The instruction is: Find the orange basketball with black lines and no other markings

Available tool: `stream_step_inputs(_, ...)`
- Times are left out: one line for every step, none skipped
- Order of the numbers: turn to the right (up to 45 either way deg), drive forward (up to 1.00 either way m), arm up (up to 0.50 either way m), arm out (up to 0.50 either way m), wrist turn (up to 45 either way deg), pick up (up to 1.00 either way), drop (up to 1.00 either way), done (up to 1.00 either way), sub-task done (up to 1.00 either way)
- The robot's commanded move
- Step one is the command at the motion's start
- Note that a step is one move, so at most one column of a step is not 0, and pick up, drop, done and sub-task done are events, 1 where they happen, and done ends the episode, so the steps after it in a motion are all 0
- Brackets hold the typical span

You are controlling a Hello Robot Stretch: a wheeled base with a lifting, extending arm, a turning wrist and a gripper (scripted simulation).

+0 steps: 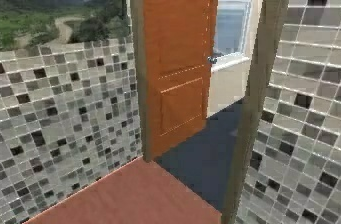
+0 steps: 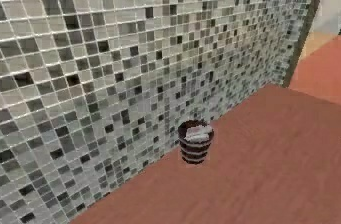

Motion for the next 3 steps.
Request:
stream_step_inputs(0.0,1.0,0.0,0.0,0.0,0.0,0.0,0.0,0.0)
stream_step_inputs(15.0,0.0,0.0,0.0,0.0,0.0,0.0,0.0,0.0)
stream_step_inputs(0.0,0.1,0.0,0.0,0.0,0.0,0.0,0.0,0.0)
